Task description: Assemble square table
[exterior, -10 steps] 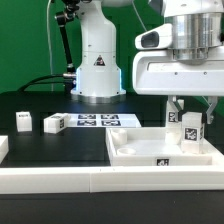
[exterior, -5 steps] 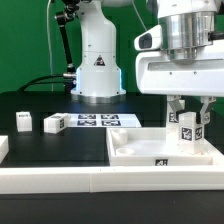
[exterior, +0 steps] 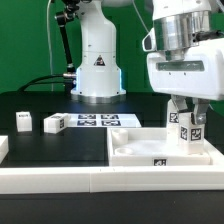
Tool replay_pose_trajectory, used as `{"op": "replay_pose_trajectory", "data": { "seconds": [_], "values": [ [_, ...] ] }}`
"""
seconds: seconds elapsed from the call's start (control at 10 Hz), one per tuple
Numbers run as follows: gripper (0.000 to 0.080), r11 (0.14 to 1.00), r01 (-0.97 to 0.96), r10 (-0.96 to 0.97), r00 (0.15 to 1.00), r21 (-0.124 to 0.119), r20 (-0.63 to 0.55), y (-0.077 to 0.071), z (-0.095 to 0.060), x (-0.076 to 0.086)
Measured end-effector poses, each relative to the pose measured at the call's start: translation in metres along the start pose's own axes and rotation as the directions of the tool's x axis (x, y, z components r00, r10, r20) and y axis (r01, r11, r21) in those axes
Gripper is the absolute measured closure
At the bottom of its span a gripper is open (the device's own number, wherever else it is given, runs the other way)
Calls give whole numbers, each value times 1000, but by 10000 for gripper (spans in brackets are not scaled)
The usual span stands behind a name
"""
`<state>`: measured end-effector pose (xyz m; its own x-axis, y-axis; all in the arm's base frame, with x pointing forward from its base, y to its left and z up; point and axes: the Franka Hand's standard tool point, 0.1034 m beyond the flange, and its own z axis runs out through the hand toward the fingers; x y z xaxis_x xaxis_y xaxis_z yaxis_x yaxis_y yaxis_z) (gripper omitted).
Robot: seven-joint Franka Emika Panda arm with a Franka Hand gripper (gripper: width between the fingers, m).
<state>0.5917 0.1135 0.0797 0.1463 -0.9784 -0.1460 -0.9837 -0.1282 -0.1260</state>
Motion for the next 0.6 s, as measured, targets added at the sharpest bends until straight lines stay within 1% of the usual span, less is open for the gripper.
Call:
{"op": "replay_pose_trajectory", "data": {
  "seconds": [0.1, 0.2, 0.4, 0.6],
  "values": [
    [509, 996, -93, 93, 996, 4, 6, 0, 0, -1],
    [509, 985, -172, 172, 985, 15, 9, 0, 1, -2],
    [509, 947, -320, 320, 947, 17, 13, -1, 1, -4],
    [509, 916, -401, 401, 916, 16, 13, -1, 1, -2]
  ]
}}
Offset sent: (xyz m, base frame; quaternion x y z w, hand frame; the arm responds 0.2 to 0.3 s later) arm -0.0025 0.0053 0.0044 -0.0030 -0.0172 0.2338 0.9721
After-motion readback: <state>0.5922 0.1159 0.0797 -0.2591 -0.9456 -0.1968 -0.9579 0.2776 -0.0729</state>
